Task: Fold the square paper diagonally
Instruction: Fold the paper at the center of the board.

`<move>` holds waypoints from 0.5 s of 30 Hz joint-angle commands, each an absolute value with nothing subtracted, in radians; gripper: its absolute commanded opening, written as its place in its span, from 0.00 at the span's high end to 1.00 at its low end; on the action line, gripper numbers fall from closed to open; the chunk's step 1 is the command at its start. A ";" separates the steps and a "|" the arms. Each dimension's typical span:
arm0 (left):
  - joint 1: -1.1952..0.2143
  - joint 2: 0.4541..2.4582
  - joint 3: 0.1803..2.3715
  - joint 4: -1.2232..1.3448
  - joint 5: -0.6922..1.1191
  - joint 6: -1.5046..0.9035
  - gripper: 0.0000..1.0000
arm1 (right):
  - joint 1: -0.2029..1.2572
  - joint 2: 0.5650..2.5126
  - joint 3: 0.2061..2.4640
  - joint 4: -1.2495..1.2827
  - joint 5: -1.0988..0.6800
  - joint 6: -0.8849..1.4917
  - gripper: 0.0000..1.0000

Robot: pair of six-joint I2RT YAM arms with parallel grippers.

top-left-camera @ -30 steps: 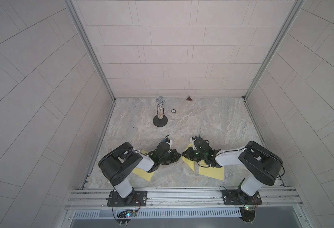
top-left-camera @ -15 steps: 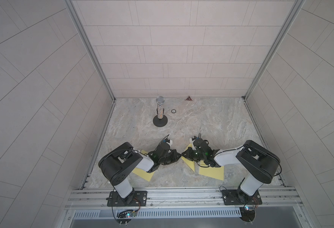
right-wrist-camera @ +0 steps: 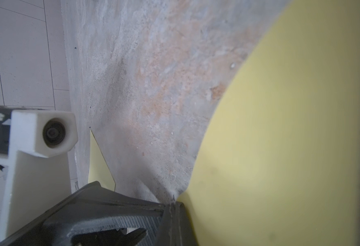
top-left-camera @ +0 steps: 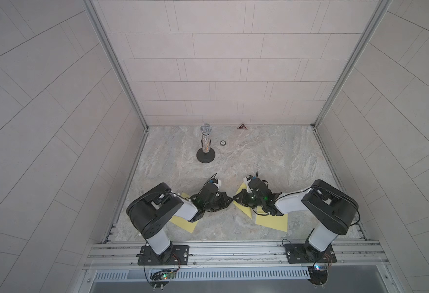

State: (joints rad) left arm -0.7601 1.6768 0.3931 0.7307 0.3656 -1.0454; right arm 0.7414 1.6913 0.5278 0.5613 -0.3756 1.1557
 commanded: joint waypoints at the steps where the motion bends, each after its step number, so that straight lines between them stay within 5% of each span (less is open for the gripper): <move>1: -0.768 1.687 0.359 0.618 0.346 -1.031 1.00 | 0.752 1.724 0.493 0.519 -0.357 1.142 1.00; 15: -0.768 1.598 0.360 0.581 0.327 -1.055 1.00 | 0.755 1.729 0.456 0.528 -0.353 1.134 0.70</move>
